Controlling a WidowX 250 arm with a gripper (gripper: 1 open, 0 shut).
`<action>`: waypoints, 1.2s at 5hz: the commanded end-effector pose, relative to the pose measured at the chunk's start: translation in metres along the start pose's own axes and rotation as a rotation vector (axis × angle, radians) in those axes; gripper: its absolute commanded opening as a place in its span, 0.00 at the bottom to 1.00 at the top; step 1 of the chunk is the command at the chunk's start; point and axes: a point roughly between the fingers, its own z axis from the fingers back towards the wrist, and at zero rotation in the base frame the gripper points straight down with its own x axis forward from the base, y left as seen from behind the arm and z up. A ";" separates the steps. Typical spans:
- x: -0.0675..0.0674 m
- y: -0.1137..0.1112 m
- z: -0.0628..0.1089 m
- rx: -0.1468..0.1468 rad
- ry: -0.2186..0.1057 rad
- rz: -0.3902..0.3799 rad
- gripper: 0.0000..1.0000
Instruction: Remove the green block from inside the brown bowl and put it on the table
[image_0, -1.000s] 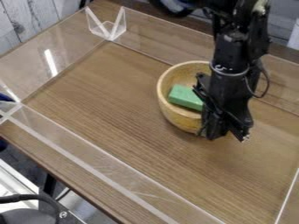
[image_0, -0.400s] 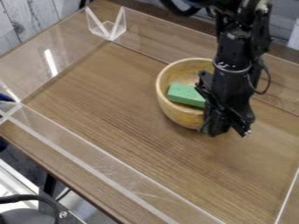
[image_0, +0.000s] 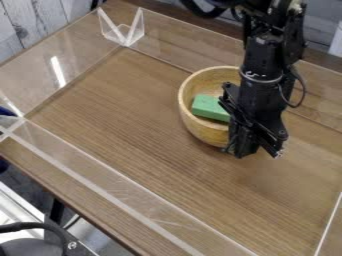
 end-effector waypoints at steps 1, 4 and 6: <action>0.008 0.003 0.018 0.002 -0.073 0.006 0.00; 0.000 -0.007 -0.007 -0.031 -0.079 0.021 1.00; 0.004 -0.008 -0.004 -0.036 -0.040 0.054 1.00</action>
